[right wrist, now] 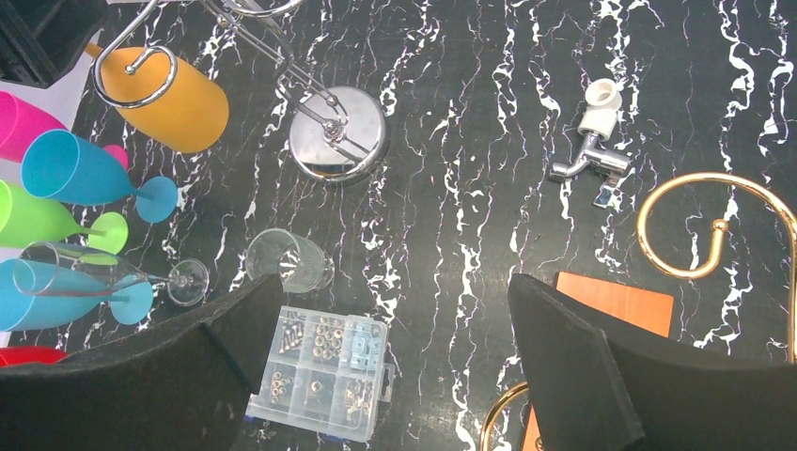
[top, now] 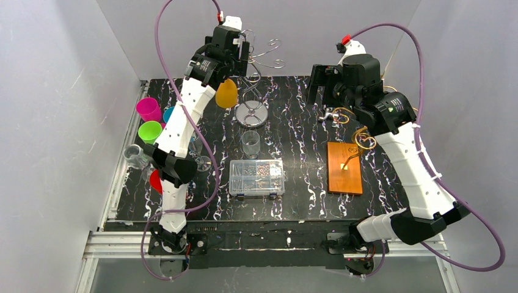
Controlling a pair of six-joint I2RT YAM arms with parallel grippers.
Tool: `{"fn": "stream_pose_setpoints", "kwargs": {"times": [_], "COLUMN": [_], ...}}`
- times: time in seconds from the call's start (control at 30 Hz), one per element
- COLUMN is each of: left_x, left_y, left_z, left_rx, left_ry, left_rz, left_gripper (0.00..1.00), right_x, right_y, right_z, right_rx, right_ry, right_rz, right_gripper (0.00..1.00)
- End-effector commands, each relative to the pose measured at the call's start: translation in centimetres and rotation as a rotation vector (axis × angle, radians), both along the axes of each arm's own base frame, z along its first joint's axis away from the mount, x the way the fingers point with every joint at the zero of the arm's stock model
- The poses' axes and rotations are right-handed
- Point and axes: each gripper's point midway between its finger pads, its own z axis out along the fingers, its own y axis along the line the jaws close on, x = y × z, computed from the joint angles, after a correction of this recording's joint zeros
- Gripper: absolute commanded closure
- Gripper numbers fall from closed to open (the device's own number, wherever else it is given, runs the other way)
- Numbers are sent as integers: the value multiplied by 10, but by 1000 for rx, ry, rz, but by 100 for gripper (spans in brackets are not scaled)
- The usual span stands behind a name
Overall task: Take the wine glass off the wine glass rack
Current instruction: Pick up the wine glass from the wine rack.
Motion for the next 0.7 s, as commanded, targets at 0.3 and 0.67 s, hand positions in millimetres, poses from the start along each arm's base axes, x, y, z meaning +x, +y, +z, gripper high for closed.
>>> {"fn": "stream_pose_setpoints", "kwargs": {"times": [0.3, 0.67], "left_x": [-3, -7], "left_y": [4, 11], "left_z": [28, 46], "left_rx": [-29, -35], "left_ry": [-66, -116], "left_rz": [-14, 9], "left_gripper": [45, 53], "right_x": [2, 3], "right_y": [-2, -1], "right_z": [17, 14], "right_rx": [16, 12], "right_ry": [-62, -53], "right_rz": [-12, -9], "right_gripper": [0, 0]}}
